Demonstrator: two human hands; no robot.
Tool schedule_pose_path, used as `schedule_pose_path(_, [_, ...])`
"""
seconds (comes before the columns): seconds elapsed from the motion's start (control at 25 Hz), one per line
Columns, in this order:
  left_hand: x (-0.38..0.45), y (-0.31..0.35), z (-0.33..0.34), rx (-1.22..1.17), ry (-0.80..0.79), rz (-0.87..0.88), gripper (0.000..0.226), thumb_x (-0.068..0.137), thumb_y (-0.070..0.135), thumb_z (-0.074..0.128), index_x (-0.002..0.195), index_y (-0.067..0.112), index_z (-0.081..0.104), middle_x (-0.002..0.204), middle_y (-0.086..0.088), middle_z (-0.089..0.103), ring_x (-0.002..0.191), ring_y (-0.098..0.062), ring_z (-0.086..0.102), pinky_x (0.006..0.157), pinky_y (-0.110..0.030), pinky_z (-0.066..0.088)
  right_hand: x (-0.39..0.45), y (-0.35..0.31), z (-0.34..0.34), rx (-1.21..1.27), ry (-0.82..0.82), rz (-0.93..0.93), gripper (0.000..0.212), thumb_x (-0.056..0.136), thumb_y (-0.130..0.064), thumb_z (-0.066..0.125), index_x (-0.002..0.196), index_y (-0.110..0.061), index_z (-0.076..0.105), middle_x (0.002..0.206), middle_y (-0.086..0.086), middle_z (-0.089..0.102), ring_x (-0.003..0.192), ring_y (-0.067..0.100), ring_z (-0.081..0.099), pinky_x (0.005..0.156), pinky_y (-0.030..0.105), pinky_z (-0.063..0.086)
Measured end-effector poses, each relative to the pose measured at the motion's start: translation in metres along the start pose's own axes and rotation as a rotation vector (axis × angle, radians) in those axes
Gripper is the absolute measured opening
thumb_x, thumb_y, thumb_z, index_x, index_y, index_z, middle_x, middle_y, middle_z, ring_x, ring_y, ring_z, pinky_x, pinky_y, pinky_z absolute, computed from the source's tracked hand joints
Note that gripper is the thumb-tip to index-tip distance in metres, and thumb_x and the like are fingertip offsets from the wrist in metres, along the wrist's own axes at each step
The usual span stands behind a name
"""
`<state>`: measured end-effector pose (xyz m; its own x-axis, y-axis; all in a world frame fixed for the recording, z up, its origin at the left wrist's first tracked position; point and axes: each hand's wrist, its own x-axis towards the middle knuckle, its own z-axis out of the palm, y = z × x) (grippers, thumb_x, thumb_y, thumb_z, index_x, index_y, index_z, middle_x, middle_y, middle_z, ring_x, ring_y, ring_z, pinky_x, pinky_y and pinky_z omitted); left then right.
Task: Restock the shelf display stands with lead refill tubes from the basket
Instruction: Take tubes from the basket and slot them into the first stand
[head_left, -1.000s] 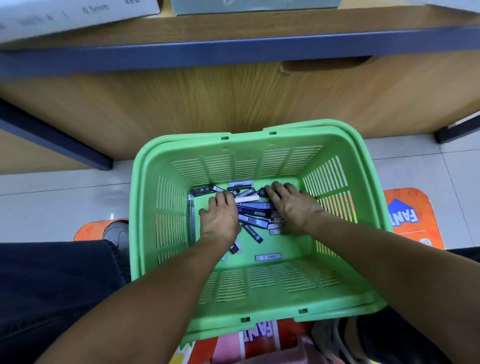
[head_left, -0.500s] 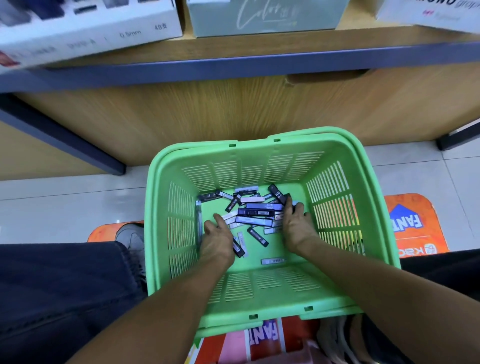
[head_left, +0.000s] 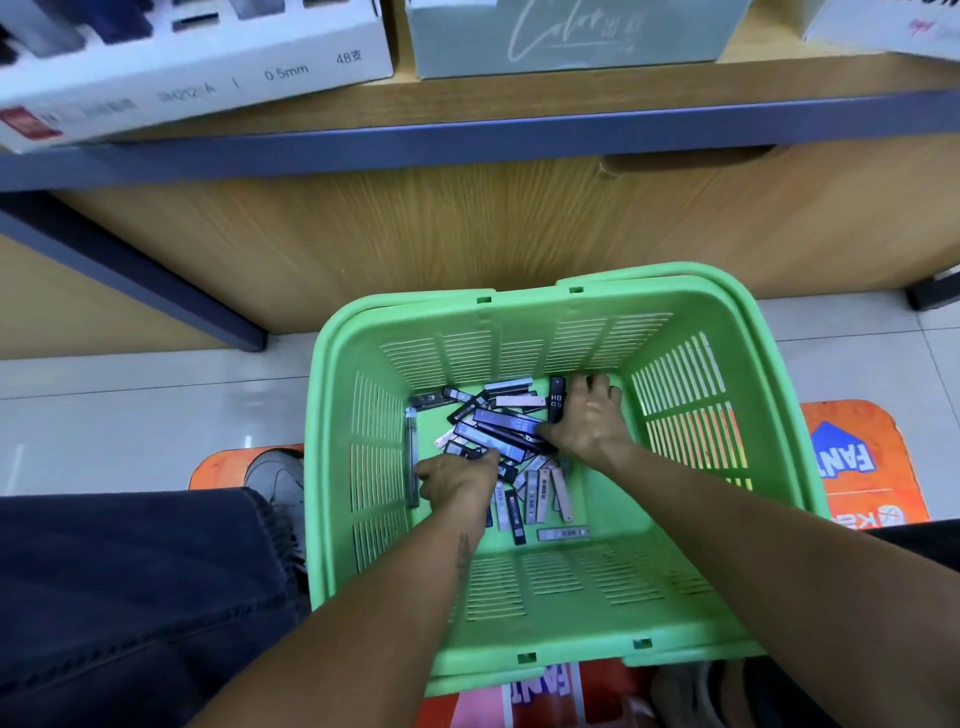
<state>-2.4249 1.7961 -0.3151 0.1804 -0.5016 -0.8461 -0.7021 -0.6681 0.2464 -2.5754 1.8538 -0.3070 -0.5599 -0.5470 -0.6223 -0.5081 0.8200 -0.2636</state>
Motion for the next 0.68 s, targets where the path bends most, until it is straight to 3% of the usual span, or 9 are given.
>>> schedule_pose_path(0.12, [0.001, 0.010, 0.008, -0.082, -0.002, 0.039, 0.092, 0.083, 0.038, 0.079, 0.145, 0.006, 0.019, 0.136, -0.020, 0.046, 0.095, -0.028, 0.050, 0.079, -0.030, 0.045, 0.005, -0.011, 0.017, 0.006, -0.014, -0.107, 0.080, 0.084, -0.034, 0.077, 0.148, -0.013, 0.034, 0.141, 0.011, 0.034, 0.127, 0.034, 0.034, 0.109, 0.039, 0.035])
schedule_pose_path(0.28, [-0.002, 0.008, 0.018, -0.084, 0.046, 0.016, 0.087, 0.079, 0.039, 0.082, 0.138, 0.011, 0.025, 0.139, -0.020, 0.038, 0.115, -0.039, 0.054, 0.090, -0.040, 0.052, 0.004, -0.018, 0.032, -0.017, -0.079, -0.161, 0.079, 0.086, -0.019, 0.070, 0.154, -0.018, 0.030, 0.142, 0.011, 0.035, 0.127, 0.033, 0.036, 0.110, 0.037, 0.037])
schedule_pose_path(0.52, [0.004, 0.014, 0.026, -0.155, 0.063, 0.019, 0.084, 0.075, 0.045, 0.083, 0.131, 0.011, 0.031, 0.133, -0.019, 0.043, 0.112, -0.041, 0.057, 0.089, -0.044, 0.055, -0.001, -0.023, 0.038, 0.078, -0.131, -0.187, 0.045, 0.092, -0.018, 0.061, 0.135, -0.012, 0.050, 0.125, 0.014, 0.058, 0.117, 0.033, 0.057, 0.090, 0.036, 0.048])
schedule_pose_path(0.68, [0.007, 0.016, 0.029, -0.159, 0.072, -0.005, 0.088, 0.071, 0.055, 0.082, 0.129, 0.011, 0.032, 0.127, -0.017, 0.044, 0.107, -0.039, 0.058, 0.085, -0.045, 0.056, -0.001, -0.028, 0.035, 0.116, -0.172, -0.153, 0.040, 0.095, -0.020, 0.058, 0.135, -0.017, 0.055, 0.121, 0.011, 0.068, 0.111, 0.031, 0.063, 0.087, 0.034, 0.053])
